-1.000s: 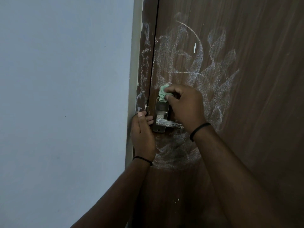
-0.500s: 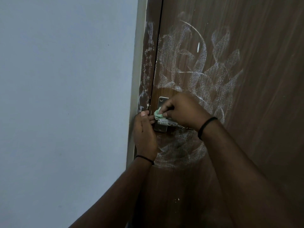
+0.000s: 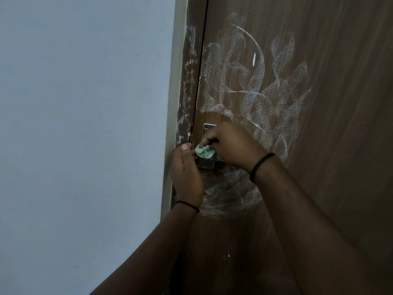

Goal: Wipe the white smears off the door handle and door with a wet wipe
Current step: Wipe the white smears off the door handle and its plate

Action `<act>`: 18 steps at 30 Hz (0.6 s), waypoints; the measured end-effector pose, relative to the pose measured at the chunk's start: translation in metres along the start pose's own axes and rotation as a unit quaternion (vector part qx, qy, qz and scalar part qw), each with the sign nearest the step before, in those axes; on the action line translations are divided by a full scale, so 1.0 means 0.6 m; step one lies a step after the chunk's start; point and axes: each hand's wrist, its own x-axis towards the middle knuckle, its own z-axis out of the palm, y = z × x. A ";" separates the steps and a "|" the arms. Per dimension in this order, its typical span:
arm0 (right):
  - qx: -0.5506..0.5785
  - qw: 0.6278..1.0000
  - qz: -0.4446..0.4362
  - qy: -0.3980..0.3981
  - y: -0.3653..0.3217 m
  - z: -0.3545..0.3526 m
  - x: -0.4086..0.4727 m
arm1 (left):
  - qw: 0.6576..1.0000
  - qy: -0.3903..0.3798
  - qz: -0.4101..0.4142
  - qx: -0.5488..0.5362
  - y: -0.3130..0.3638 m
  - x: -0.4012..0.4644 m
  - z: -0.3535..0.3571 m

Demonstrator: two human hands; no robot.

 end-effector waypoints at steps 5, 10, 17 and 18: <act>0.092 0.996 0.006 -0.011 0.025 -0.011 -0.013 | 1.000 -0.010 0.005 0.009 0.002 -0.001 -0.003; 0.099 0.995 0.003 0.033 0.029 -0.007 -0.007 | 1.000 -0.008 0.010 0.003 0.002 -0.003 -0.003; -0.004 1.000 -0.011 0.029 0.011 0.010 -0.006 | 1.000 -0.010 0.014 0.008 0.001 -0.002 -0.002; -0.008 1.000 -0.009 0.026 0.010 0.010 -0.010 | 1.000 -0.010 0.015 0.009 0.000 -0.002 -0.002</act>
